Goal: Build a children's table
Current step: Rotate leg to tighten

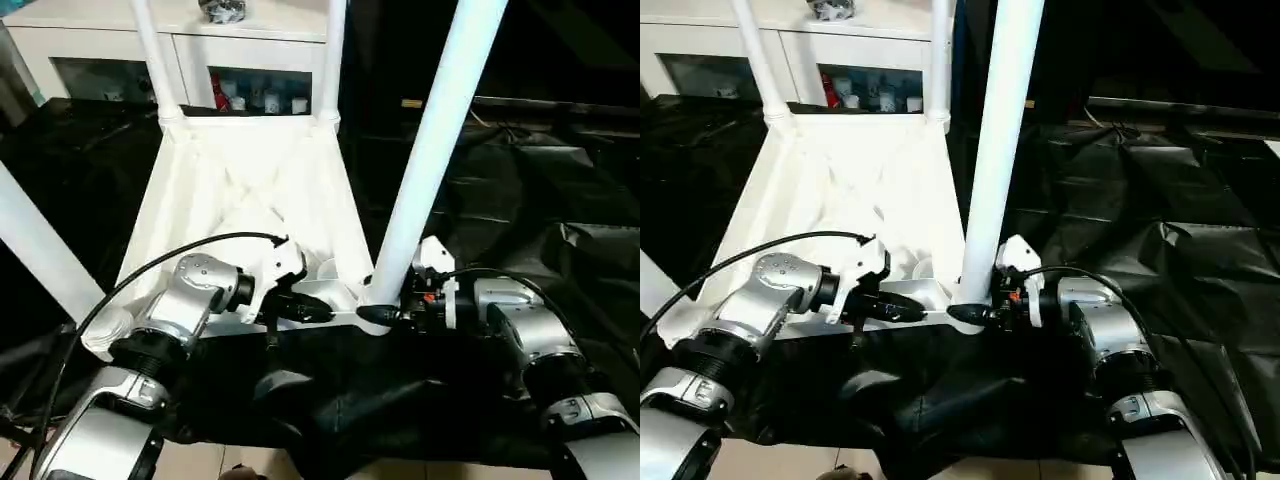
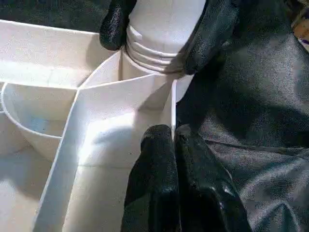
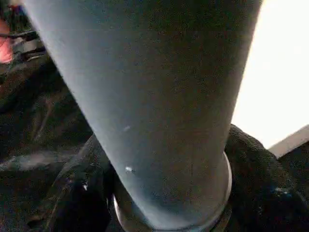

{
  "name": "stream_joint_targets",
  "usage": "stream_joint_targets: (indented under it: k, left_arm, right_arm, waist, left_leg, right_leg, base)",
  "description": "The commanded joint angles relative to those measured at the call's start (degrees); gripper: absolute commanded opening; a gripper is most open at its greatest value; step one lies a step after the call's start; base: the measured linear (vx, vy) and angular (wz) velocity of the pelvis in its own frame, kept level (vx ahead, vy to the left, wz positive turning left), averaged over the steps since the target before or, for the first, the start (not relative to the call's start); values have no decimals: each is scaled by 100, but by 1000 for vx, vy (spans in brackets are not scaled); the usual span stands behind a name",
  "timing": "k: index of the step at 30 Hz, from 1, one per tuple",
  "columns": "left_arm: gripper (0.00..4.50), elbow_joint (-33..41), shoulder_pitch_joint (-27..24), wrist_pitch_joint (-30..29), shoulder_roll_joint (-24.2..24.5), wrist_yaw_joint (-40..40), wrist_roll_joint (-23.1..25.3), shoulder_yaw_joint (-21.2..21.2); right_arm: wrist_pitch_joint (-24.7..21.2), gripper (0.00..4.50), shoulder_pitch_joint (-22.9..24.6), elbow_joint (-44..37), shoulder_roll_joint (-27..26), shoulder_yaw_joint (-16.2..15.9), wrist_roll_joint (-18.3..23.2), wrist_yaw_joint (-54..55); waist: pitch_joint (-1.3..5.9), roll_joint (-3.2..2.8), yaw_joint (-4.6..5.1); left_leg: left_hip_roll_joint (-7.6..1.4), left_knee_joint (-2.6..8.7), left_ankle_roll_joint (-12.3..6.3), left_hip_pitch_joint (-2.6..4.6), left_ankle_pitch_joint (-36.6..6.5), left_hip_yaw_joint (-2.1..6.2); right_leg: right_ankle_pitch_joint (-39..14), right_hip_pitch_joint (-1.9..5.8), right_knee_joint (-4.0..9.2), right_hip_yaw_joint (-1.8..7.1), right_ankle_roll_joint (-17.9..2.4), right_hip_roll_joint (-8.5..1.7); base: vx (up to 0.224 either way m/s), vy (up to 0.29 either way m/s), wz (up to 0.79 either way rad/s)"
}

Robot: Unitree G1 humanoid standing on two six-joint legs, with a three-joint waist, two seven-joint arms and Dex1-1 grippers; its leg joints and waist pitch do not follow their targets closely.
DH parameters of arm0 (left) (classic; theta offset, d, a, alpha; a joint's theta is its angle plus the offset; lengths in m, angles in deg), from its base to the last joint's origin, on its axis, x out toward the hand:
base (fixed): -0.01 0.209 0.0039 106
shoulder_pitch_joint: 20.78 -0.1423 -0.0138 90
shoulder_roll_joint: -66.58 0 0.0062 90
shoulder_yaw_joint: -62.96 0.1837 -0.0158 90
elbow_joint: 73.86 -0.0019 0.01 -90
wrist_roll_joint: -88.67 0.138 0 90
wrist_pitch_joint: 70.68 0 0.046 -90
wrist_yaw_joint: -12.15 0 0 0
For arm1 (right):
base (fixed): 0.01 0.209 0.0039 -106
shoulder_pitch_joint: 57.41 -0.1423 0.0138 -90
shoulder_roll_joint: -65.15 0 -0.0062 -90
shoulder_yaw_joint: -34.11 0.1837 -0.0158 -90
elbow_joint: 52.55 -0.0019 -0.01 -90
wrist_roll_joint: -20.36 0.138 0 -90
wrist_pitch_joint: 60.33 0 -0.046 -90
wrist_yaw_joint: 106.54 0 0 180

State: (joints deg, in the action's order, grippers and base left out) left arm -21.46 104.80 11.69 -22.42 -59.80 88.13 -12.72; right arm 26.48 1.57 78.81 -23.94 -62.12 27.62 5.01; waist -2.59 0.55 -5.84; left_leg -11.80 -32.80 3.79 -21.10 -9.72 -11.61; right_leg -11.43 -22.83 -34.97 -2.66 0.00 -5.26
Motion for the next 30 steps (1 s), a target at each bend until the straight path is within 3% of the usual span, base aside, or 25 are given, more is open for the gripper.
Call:
stream_joint_targets:
  k: [1,4,6,10,12,13,14,17,19,22,23,25,28,30]
  left_arm:
    - [0,-46,221,-76,-324,449,11,31]
    - [0,-86,240,-218,-580,963,59,-42]
    - [0,-84,250,-348,-778,1308,59,-104]
    - [0,-93,289,-550,-1182,2103,118,-212]
    - [0,-45,277,-591,-1262,2142,111,-192]
    - [0,-2,261,-615,-1317,2127,82,-181]
    - [0,22,253,-634,-1356,2131,62,-177]
    - [0,93,214,-608,-1330,2011,83,-129]
    - [0,156,161,-528,-1173,1804,128,-56]
    - [0,176,140,-482,-1049,1646,132,-7]
    - [0,197,125,-441,-910,1414,116,31]
    - [0,206,118,-384,-734,1149,108,60]
    - [0,199,117,-327,-558,858,99,90]
    - [0,189,125,-249,-383,560,89,125]
  right_arm:
    - [-139,269,33,280,-319,-178,-98,403]
    - [-113,269,-163,754,-595,44,-284,1690]
    - [-259,268,-247,950,-762,154,-301,2254]
    - [-720,268,-446,1316,-1157,414,-322,3536]
    - [-579,268,-431,1301,-1257,370,-371,3550]
    - [-464,338,-403,1256,-1328,326,-379,3451]
    - [-380,338,-399,1257,-1381,301,-375,3398]
    - [-361,344,-421,1246,-1440,306,-268,3168]
    - [-125,381,-388,1135,-1333,169,-372,2948]
    - [13,381,-341,1007,-1238,125,-325,2650]
    - [305,381,-262,855,-1084,10,-346,2287]
    - [511,381,-180,690,-880,-112,-355,1820]
    - [415,381,-135,546,-713,-111,-239,1246]
    - [347,381,-83,407,-518,-160,-164,717]
  waist:
    - [300,5,40]
    - [273,19,118]
    - [267,19,171]
    - [256,19,287]
    - [263,22,293]
    - [261,24,295]
    - [265,24,289]
    - [275,1,287]
    - [278,-5,287]
    - [298,0,275]
    - [303,-5,275]
    - [330,-13,250]
    - [353,-22,222]
    - [357,-14,192]
  left_leg:
    - [-172,392,-113,96,-1531,68]
    - [-162,422,65,120,-1852,101]
    - [-143,446,119,76,-1910,142]
    - [-122,436,107,96,-2078,144]
    - [-120,428,77,98,-2117,146]
    - [-117,423,44,110,-2183,140]
    - [-116,421,29,112,-2184,141]
    - [-130,435,2,97,-2129,144]
    - [-134,439,1,84,-2137,138]
    - [-130,426,-66,71,-1963,124]
    - [-132,426,-83,62,-1897,124]
    - [-138,391,-195,49,-1605,101]
    - [-138,350,-365,47,-1214,80]
    - [-142,332,-463,36,-1079,67]
  right_leg:
    - [-1167,213,440,186,-1374,-282]
    - [-1932,174,521,193,-1176,-311]
    - [-2279,206,544,172,-999,-311]
    - [-2470,149,589,176,-944,-288]
    - [-2584,137,621,171,-859,-293]
    - [-2611,119,640,173,-827,-285]
    - [-2595,118,639,175,-822,-286]
    - [-2317,125,610,181,-890,-274]
    - [-2102,135,588,183,-962,-266]
    - [-1734,167,555,191,-1059,-267]
    - [-1632,179,543,192,-1088,-268]
    - [-1033,205,486,194,-1226,-258]
    - [-225,247,385,177,-1506,-227]
    - [37,276,354,162,-1615,-220]
  base:
    - [0,0,0]
    - [0,0,0]
    - [0,0,0]
    - [0,0,0]
    - [0,0,0]
    - [0,0,0]
    - [0,0,0]
    - [0,0,0]
    - [0,0,0]
    - [0,0,0]
    - [0,0,0]
    - [0,0,0]
    - [0,0,0]
    - [0,0,0]
